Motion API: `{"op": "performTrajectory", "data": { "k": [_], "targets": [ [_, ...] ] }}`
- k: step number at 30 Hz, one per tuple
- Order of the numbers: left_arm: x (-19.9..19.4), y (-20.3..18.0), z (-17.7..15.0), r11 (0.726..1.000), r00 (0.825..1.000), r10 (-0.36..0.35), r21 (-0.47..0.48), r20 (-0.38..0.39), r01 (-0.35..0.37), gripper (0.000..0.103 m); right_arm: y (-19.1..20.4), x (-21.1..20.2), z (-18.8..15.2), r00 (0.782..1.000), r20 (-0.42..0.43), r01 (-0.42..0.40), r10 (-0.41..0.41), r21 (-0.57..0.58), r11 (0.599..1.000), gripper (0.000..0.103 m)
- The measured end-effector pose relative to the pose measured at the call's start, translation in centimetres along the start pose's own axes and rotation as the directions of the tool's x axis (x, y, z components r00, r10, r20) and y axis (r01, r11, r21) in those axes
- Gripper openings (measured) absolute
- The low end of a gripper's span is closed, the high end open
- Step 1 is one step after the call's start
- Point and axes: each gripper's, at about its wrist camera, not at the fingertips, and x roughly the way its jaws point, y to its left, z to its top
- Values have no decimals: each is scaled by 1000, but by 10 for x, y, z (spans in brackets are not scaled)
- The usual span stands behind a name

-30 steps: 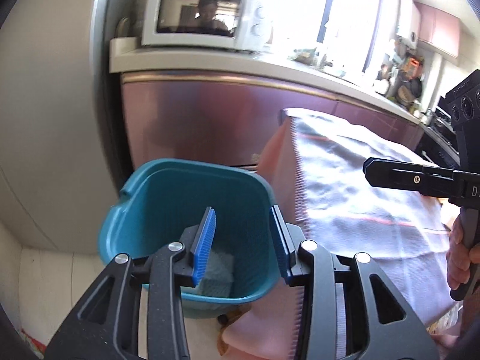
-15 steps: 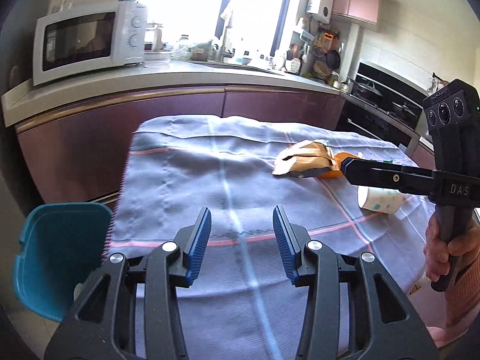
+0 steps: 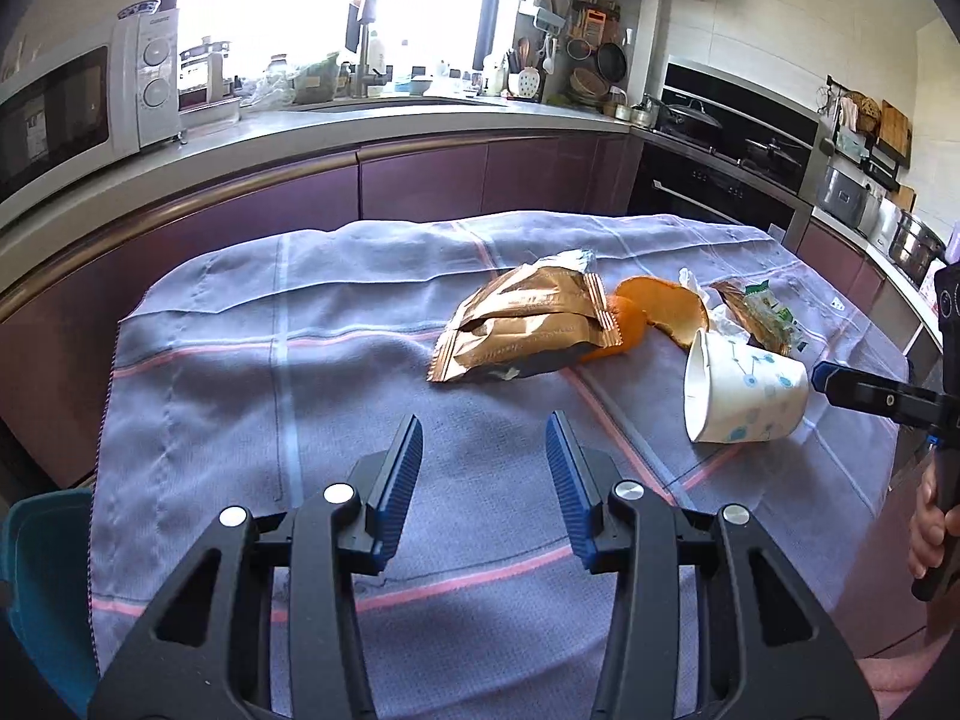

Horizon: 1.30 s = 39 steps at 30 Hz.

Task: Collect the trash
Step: 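Move the right tool back to the table toward another paper cup, then grasp the blue-dotted paper cup with the right tool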

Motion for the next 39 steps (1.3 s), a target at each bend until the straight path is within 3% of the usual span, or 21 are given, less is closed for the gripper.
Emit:
{"op": "performTrajectory", "data": {
  "k": [19, 25, 29, 36, 39],
  "targets": [
    [67, -34, 40, 977, 993, 90, 202, -74, -73, 42, -25, 23, -4, 999, -2, 37, -37, 108, 993, 33],
    [70, -37, 37, 970, 995, 65, 238, -78, -44, 42, -30, 20, -3, 1000, 0, 10, -10, 120, 993, 23],
    [70, -35, 35, 967, 994, 62, 251, -85, -39, 42, -32, 18, -2, 1000, -2, -7, 7, 117, 993, 9],
    [73, -37, 35, 962, 994, 65, 272, -93, -37, 41, -35, 18, -2, 1000, 0, -29, 29, 136, 990, 8],
    [77, -40, 35, 957, 992, 73, 287, -106, -40, 30, -36, 19, -2, 999, 5, -40, 39, 140, 989, 7]
  ]
}}
